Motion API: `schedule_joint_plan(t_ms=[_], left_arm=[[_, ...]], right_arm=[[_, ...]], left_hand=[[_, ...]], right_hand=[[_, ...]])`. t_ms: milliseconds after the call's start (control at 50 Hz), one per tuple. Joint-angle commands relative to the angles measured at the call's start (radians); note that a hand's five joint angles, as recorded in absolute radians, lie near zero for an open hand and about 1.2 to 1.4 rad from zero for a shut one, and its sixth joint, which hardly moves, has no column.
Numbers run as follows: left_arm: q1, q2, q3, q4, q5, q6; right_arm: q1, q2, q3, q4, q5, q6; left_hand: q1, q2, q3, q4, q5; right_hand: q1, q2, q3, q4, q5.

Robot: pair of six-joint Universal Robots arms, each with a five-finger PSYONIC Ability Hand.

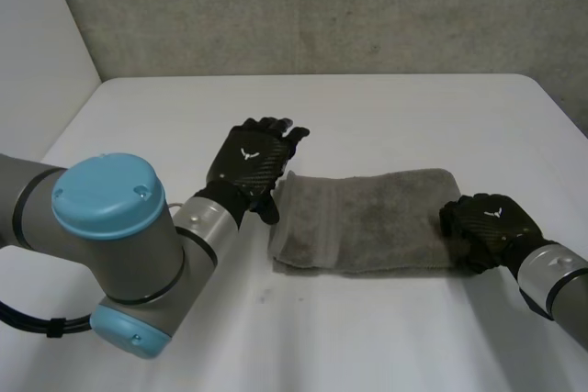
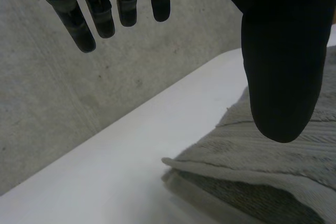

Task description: Fold the towel.

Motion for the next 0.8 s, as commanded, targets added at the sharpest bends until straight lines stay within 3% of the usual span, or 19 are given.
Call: schedule_joint_plan(t_ms=[20, 200, 300, 420, 480, 620, 640, 660, 680, 700, 720, 800], left_arm=[[0.006, 0.019, -0.065, -0.001, -0.038, -0.003], [0.031, 0.09, -0.133, -0.003, -0.05, -0.003], [0.069, 0.154, -0.19, -0.003, -0.05, -0.005], [0.095, 0.196, -0.227, -0.004, -0.049, -0.005], [0.123, 0.222, -0.254, -0.004, -0.049, -0.005], [0.128, 0.223, -0.262, -0.003, -0.049, -0.005], [0.126, 0.223, -0.253, -0.004, -0.047, -0.006], [0.126, 0.223, -0.253, -0.004, -0.047, -0.006], [0.128, 0.222, -0.245, -0.006, -0.047, -0.008], [0.128, 0.222, -0.245, -0.006, -0.047, -0.008], [0.126, 0.22, -0.236, -0.009, -0.047, -0.017], [0.111, 0.208, -0.159, -0.032, -0.047, -0.092]], right_arm=[[-0.002, 0.028, -0.002, -0.095, 0.052, -0.07], [0.072, 0.019, -0.094, -0.158, 0.147, -0.187], [0.329, 0.037, -0.262, -0.15, 0.215, -0.28], [0.501, 0.105, -0.33, -0.147, 0.203, -0.317], [0.654, 0.196, -0.355, -0.147, 0.196, -0.343], [0.738, 0.29, -0.341, -0.144, 0.166, -0.385], [0.736, 0.29, -0.341, -0.144, 0.169, -0.391], [0.736, 0.29, -0.341, -0.144, 0.169, -0.391], [0.732, 0.281, -0.336, -0.146, 0.176, -0.389], [0.732, 0.281, -0.336, -0.146, 0.177, -0.389], [0.729, 0.258, -0.327, -0.143, 0.181, -0.382], [0.66, 0.142, -0.284, -0.146, 0.196, -0.301]], left_hand=[[0.038, 0.031, 0.032, 0.033, 0.017], [0.029, 0.022, 0.023, 0.024, 0.009], [0.02, 0.013, 0.014, 0.015, 0.0], [0.014, 0.008, 0.008, 0.009, -0.006], [0.011, 0.005, 0.005, 0.007, -0.009], [0.037, 0.031, 0.032, 0.033, 0.017], [0.072, 0.066, 0.067, 0.068, 0.052], [0.073, 0.066, 0.067, 0.068, 0.053], [0.111, 0.104, 0.105, 0.106, 0.09], [0.111, 0.104, 0.105, 0.106, 0.091], [0.12, 0.113, 0.114, 0.115, 0.099], [0.117, 0.11, 0.111, 0.112, 0.097]], right_hand=[[0.75, 0.638, 0.648, 0.649, 0.674], [0.75, 0.638, 0.649, 0.649, 0.674], [0.75, 0.638, 0.649, 0.649, 0.674], [0.75, 0.638, 0.649, 0.649, 0.674], [0.75, 0.638, 0.649, 0.649, 0.674], [0.75, 0.638, 0.649, 0.649, 0.674], [0.429, 0.317, 0.327, 0.328, 0.353], [0.426, 0.314, 0.324, 0.325, 0.349], [-0.086, -0.198, -0.188, -0.187, -0.162], [-0.091, -0.203, -0.193, -0.192, -0.167], [-0.437, -0.549, -0.539, -0.538, -0.513], [-0.471, -0.583, -0.573, -0.572, -0.548]])
